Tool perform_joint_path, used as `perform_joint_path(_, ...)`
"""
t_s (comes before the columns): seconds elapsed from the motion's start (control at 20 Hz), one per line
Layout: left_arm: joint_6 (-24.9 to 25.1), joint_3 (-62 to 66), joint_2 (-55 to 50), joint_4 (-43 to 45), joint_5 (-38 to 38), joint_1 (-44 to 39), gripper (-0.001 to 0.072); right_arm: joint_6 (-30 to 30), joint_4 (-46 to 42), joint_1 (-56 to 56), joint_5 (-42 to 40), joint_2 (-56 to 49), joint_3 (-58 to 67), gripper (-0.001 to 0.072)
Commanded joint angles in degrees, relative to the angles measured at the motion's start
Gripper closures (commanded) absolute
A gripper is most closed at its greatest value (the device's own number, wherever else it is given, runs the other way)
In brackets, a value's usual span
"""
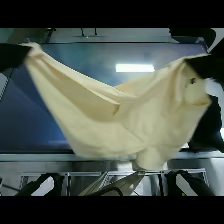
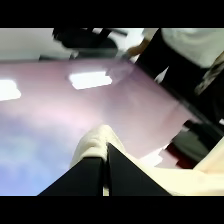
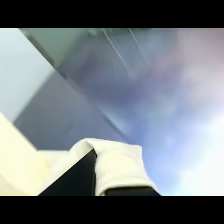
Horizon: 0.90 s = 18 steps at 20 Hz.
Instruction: Fold the shirts.
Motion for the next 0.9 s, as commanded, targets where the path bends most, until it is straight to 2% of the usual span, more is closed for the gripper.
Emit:
perform_joint_path(0.0, -0.11, 0.11, -17.07, 20.98, 12.9, -13.14, 0.0692, -2.45, -7.89, 7.78, -15.5, -13.6, -10.86, 0.0692)
perform_joint_path(0.1, -0.11, 1.92, -28.13, 23.61, 16.37, -14.73, 0.0692, -5.38, -6.45, 8.57, -21.38, -24.92, -11.19, 0.0691)
perform_joint_path(0.2, -1.11, 7.8, -38.32, 23.61, 13.77, -13.97, 0.0692, -8.76, -1.73, 8.07, -24.11, -33.83, -9.4, 0.069)
perform_joint_path(0.25, -2.08, 11.19, -41.92, 23.28, 11.28, -13.46, 0.0691, -8.98, 0.04, 7.72, -24.09, -36.98, -7.91, 0.061)
perform_joint_path(0.3, -4.37, 14.62, -44.59, 23.26, 8.72, -12.81, 0.0685, -8.98, 1.2, 7.1, -23.41, -39.28, -6.16, 0.0372)
perform_joint_path(0.35, -6.21, 18.12, -46.47, 23.32, 5.51, -11.8, 0.0355, -8.98, 1.29, 6.45, -21.94, -40.46, -4.28, 0.0277)
perform_joint_path(0.4, -8.09, 21.31, -47.47, 23.37, 2.01, -10.51, 0.003, -8.98, 0.46, 5.51, -20.28, -40.59, -2.62, 0.0277)
perform_joint_path(0.5, -10.84, 26.56, -47.76, 23.5, -5.86, -7.5, 0.004, -8.68, -2.93, 2.25, -14.78, -39.41, 1.03, 0.0278)
perform_joint_path(0.65, -16.76, 30.29, -47.65, 25.53, -19.85, -2.08, 0.0041, -4.28, -8.22, -5.09, -5.88, -35.71, 2.91, 0.0278)
perform_joint_path(0.75, -19.78, 26.93, -47.45, 24.92, -27.71, 0.76, 0.0041, -1.18, -12.39, -9.66, -1.51, -34.05, 2.71, 0.0277)
perform_joint_path(0.85, -21.07, 18.05, -45.42, 25.38, -30.1, 2.36, 0.0041, 0.74, -14.64, -13.18, 4.28, -33.86, 2.58, 0.0278)
